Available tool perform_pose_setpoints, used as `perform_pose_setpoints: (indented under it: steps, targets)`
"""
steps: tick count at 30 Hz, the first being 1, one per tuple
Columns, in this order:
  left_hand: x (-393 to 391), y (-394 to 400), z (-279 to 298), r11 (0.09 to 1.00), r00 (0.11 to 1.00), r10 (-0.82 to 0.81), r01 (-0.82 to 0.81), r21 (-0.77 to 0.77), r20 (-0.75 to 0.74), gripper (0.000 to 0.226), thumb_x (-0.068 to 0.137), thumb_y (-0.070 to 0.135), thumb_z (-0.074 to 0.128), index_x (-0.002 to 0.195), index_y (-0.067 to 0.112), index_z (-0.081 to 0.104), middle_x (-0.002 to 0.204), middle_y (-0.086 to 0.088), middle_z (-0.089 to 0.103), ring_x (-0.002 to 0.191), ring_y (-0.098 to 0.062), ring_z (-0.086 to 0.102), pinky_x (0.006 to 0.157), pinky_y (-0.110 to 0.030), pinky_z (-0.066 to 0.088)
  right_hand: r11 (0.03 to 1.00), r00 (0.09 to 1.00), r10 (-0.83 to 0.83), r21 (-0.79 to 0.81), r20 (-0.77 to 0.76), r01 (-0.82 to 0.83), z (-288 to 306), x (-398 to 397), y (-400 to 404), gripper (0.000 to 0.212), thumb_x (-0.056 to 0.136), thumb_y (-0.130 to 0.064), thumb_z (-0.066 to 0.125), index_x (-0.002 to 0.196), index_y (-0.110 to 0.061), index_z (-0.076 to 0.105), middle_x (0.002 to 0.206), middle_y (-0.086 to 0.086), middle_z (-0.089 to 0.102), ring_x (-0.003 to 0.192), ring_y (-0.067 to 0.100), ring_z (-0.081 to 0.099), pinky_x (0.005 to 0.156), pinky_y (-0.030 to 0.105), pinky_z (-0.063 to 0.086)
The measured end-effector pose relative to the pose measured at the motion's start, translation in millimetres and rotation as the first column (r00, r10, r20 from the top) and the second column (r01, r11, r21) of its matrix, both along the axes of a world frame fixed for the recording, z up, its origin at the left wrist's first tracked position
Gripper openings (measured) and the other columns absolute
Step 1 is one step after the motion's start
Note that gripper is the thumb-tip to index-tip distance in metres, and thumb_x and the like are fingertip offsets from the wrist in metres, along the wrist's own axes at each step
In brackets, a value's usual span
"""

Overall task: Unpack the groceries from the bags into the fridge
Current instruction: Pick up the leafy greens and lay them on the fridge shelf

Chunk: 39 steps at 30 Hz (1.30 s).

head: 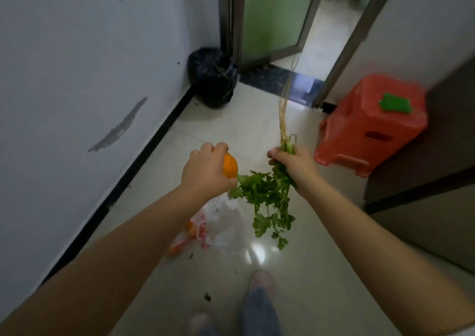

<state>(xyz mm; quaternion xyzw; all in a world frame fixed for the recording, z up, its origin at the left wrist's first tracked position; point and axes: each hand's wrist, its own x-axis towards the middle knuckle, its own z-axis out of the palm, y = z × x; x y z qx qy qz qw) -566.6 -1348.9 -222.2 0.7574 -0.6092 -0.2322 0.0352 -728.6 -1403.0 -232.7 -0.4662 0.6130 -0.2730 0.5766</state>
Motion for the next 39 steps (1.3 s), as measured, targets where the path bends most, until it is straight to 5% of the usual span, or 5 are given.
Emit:
perform_pose_setpoints:
  steps: [9,12,21,30,39]
  targets:
    - [-152,45,120,0.906,0.924,-0.379,0.361,-0.221,-0.043,0.072,0.072,0.040,0.074,0.133,0.023,0.040,0.132,-0.006,0.044,0.118,-0.027,0.047,0.089,-0.034,0.043,0.862,0.854,-0.466,-0.336,-0.233,0.378,109,-172,124,0.034,0.089,-0.027,0.055,0.079,0.003,0.067,0.087,0.025,0.067,0.093,0.039,0.062,0.090,0.052,0.048]
    - [-223,77,138,0.840,0.849,-0.519,0.484,-0.247,-0.102,0.068,0.070,0.039,0.076,0.129,0.024,0.045,0.124,-0.006,0.050,0.113,-0.026,0.052,0.083,-0.028,0.041,0.803,0.730,-0.583,-0.393,-0.357,0.449,139,-249,187,0.037,0.091,-0.032,0.052,0.074,-0.002,0.066,0.071,0.007,0.054,0.091,0.033,0.058,0.081,0.038,0.046]
    - [-445,136,181,0.607,0.618,-0.782,0.731,-0.312,-0.073,0.064,0.071,0.039,0.074,0.127,0.024,0.048,0.121,-0.006,0.052,0.112,-0.025,0.053,0.087,-0.029,0.043,0.695,0.609,-0.718,-0.404,-0.338,0.595,238,-473,275,0.028,0.092,-0.034,0.050,0.091,-0.009,0.062,0.094,0.009,0.054,0.088,0.023,0.050,0.076,0.029,0.036]
    - [-677,124,273,0.577,0.611,-0.781,0.629,-0.521,-0.127,0.059,0.069,0.037,0.075,0.121,0.023,0.051,0.106,-0.002,0.048,0.110,-0.025,0.052,0.086,-0.030,0.042,0.570,0.520,-0.799,-0.655,-0.301,0.497,340,-678,273,0.033,0.091,-0.032,0.053,0.089,-0.003,0.068,0.087,0.010,0.058,0.084,0.023,0.053,0.073,0.027,0.036]
    - [-804,0,372,0.729,0.715,-0.576,0.230,-0.644,-0.397,0.056,0.073,0.039,0.073,0.122,0.019,0.052,0.125,-0.011,0.055,0.112,-0.032,0.054,0.091,-0.039,0.046,0.558,0.508,-0.782,-0.767,-0.360,0.316,436,-789,146,0.031,0.089,-0.029,0.053,0.101,-0.003,0.064,0.088,0.011,0.055,0.090,0.028,0.058,0.079,0.035,0.047]
